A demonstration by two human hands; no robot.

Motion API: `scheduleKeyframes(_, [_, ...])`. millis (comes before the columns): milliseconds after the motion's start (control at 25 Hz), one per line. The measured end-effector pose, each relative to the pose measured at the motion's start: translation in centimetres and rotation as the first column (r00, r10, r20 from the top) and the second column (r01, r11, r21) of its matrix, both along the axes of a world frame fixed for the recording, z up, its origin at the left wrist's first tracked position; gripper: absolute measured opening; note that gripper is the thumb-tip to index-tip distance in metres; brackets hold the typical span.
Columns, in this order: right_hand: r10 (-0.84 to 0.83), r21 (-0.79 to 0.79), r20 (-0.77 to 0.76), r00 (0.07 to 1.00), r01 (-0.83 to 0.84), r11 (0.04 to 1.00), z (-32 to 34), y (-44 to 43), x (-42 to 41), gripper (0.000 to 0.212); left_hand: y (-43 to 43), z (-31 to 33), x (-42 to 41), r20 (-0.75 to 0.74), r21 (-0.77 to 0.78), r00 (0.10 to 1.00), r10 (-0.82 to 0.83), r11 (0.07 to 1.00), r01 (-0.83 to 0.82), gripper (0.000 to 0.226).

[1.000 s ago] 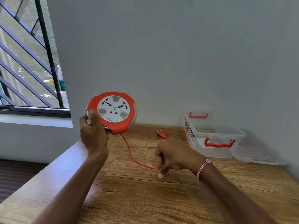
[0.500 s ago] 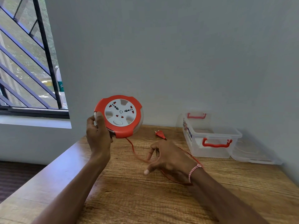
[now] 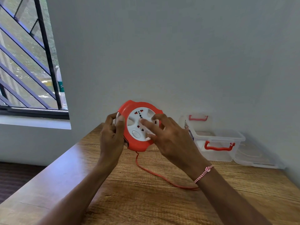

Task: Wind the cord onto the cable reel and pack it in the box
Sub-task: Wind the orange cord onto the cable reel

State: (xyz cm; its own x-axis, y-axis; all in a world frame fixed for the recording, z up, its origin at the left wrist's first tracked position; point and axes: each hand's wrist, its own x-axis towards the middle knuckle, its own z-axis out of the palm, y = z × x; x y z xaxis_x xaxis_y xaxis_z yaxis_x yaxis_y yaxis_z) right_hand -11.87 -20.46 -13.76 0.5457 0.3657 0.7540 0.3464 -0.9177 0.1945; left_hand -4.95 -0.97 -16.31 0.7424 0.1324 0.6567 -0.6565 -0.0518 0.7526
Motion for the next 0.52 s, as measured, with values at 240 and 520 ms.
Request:
scheduleKeyframes(240, [-0.142, -0.236, 0.079, 0.987, 0.157, 0.959, 0.7, -0.5, -0.5, 0.085, -0.8, 0.6, -1.6, 0.121, 0.104, 0.992, 0.027, 0.994, -0.040, 0.026])
scheduleKeyframes(520, [-0.021, 0.006, 0.128, 0.992, 0.020, 1.000, 0.8, 0.5, -1.2, 0.061, -0.9, 0.6, -2.4, 0.224, 0.091, 0.971, 0.080, 0.991, -0.102, 0.026])
